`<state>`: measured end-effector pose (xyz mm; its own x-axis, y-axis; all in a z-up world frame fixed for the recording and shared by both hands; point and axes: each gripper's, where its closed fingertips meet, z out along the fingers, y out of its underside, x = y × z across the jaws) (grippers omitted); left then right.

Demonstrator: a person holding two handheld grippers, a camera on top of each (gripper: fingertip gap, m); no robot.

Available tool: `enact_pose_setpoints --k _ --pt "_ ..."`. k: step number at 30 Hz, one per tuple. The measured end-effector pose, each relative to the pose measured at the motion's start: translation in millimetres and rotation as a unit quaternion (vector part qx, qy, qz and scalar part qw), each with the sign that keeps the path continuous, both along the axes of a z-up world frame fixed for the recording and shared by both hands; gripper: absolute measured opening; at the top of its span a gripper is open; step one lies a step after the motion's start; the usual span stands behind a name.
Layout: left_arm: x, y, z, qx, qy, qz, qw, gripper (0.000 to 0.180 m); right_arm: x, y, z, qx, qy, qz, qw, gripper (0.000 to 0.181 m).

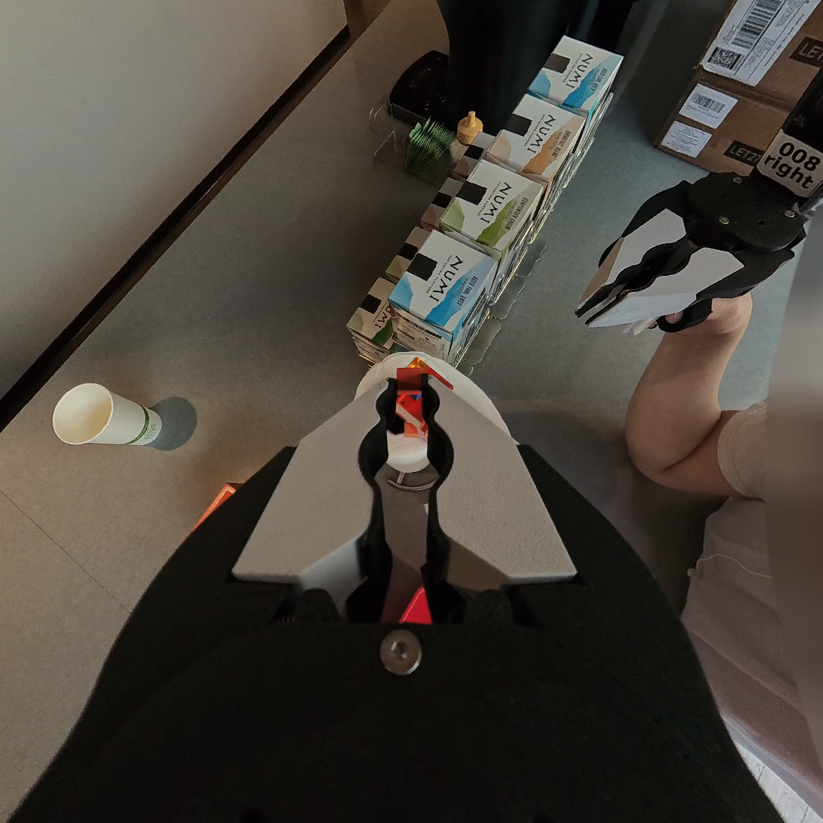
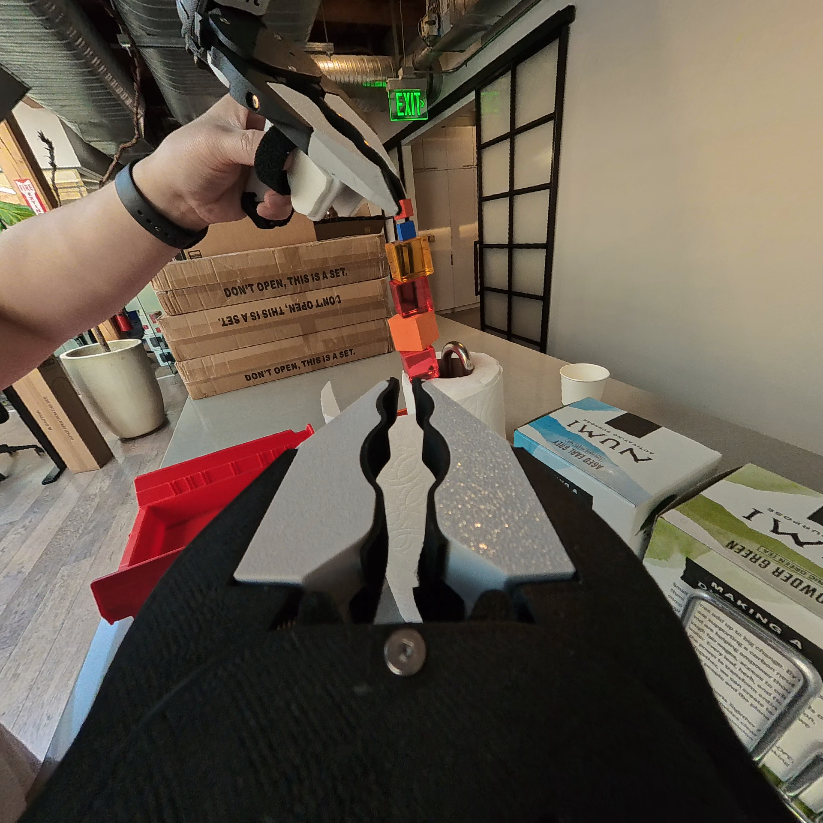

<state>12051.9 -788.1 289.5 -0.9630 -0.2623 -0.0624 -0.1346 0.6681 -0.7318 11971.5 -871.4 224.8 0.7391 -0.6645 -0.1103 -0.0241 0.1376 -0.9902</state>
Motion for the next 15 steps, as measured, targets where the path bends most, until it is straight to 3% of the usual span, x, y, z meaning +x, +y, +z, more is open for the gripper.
enact_pose_setpoints --k 15 --pt "-2.3 -3.0 -2.3 0.01 0.002 -0.006 1.0 0.009 0.1 -0.7 -0.4 -0.003 -0.001 -0.004 1.0 0.005"
